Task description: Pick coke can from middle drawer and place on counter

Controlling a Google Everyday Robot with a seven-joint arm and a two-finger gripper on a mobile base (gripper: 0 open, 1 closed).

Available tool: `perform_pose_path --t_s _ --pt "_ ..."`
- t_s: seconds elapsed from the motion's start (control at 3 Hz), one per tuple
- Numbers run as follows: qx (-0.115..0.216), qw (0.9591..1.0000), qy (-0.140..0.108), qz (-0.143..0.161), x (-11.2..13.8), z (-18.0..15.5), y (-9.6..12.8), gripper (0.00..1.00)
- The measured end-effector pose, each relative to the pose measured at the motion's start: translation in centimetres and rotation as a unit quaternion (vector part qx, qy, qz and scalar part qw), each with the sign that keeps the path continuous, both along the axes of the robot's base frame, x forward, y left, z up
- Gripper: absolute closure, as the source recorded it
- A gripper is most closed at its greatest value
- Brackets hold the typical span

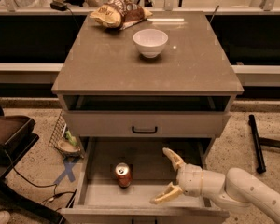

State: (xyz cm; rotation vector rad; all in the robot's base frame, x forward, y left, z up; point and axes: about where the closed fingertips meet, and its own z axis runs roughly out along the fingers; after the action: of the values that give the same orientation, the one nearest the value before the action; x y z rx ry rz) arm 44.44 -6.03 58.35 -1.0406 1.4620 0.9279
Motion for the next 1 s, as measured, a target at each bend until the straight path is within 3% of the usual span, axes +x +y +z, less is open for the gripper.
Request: perform_pose_path --t_s 0.67,1.0 --pt "0.004 0.9999 -0.009 0.014 0.9 -1.2 1.2 0.0" --pt "0.017 0.9982 -0.03 0.049 3.0 -4.1 3.0 0.0"
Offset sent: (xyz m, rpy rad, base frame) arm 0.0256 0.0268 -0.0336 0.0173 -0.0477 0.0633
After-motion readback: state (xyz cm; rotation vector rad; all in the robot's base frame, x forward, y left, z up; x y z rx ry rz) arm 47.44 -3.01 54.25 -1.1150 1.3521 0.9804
